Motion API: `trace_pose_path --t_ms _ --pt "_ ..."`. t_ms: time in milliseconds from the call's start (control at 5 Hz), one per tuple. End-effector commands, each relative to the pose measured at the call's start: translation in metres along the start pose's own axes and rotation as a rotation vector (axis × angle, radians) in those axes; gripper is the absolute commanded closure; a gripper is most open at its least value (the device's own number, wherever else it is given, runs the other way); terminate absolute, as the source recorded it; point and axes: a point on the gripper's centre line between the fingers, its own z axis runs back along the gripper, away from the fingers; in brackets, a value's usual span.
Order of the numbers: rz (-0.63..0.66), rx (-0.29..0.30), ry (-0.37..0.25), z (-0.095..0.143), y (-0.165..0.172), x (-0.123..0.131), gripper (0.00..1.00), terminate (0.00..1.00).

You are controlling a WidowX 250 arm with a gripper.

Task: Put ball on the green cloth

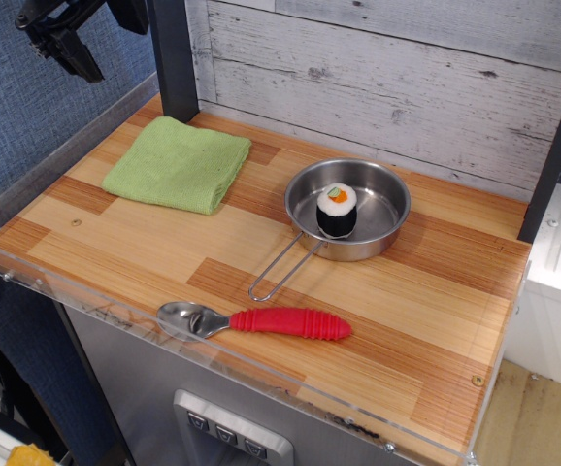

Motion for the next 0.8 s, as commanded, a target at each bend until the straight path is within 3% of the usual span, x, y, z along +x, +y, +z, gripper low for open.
trace_pose_path --t_ms 0,600 --pt "0.0 0.0 0.0 0.0 0.0 0.0 0.0 0.0" --pt "-0.154 0.033 0.1 -0.013 -0.005 -0.067 0.0 0.0"
